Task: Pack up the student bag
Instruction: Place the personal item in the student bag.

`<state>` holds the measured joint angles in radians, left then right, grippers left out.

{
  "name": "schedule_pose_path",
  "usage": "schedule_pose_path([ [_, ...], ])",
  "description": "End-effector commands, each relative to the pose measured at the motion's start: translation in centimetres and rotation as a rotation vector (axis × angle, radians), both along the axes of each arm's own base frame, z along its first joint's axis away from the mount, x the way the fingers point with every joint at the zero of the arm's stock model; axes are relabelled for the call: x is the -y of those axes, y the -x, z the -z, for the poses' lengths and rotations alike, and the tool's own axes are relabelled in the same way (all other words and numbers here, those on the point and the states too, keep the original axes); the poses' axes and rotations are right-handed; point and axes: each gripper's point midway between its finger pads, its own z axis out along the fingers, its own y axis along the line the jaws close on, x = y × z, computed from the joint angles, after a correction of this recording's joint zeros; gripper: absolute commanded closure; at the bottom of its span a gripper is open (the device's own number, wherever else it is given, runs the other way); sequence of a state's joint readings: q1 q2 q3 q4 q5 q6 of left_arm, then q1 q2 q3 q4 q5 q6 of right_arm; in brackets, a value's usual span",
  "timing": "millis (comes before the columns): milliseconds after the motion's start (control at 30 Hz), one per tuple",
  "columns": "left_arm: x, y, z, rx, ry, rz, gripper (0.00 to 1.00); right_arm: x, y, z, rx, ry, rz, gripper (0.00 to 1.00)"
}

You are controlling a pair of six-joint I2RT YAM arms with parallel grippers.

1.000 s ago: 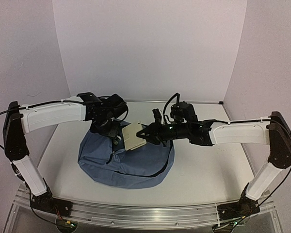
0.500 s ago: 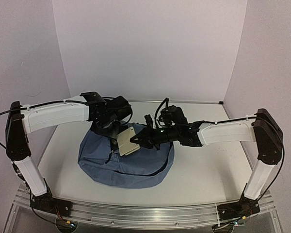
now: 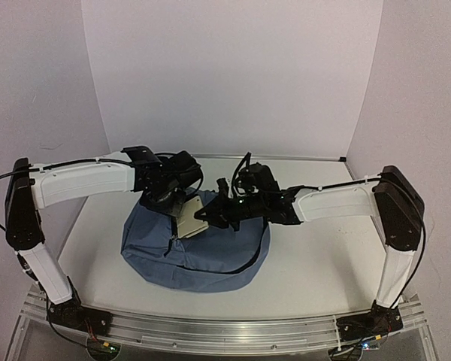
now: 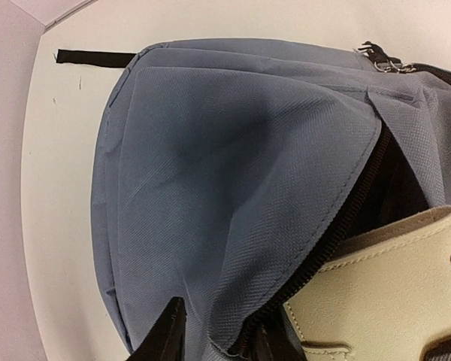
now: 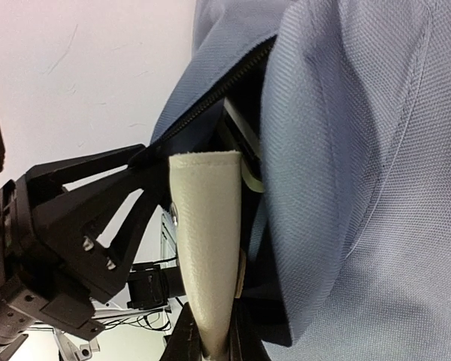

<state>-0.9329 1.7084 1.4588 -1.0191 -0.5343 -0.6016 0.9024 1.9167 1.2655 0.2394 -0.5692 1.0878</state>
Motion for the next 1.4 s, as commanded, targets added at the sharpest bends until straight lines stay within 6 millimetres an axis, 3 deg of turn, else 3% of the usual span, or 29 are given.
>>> schedule_pose_path([
  [0, -0.5, -0.3, -1.6, 0.052, 0.029, -0.005, 0.65, -1.3, -1.0, -1.8, 0.039, -0.054, 0.015, 1.0],
  [133, 0.0, -0.6, -1.5, 0.064, 0.051, 0.011, 0.6, -1.3, -1.3, -1.4, 0.04, -0.046, 0.028, 1.0],
  [233, 0.3, -0.7, -1.3, 0.07, 0.056, 0.02, 0.62, -1.3, -1.5, -1.2, 0.038, -0.042, 0.038, 1.0],
  [367, 0.1, -1.1, -0.9, 0.082, 0.035, 0.014, 0.72, -1.4, -1.8, -0.9, 0.035, -0.039, 0.054, 1.0],
  [500, -0.1, -1.3, -0.8, 0.091, 0.014, 0.008, 0.92, -1.3, -2.2, -1.0, 0.044, -0.041, 0.079, 1.0],
  [600, -0.3, -1.3, -1.0, 0.096, 0.011, 0.007, 1.0, -1.3, -2.6, -1.5, 0.06, -0.057, 0.101, 1.0],
  [1167, 2.0, -0.3, -4.8, 0.112, 0.207, 0.116, 1.0, -2.3, -5.1, -3.0, 0.137, -0.184, 0.191, 1.0],
  [1367, 2.1, -0.1, -4.8, 0.098, 0.205, 0.128, 1.0, -2.7, -5.2, -4.0, 0.137, -0.248, 0.188, 1.0],
])
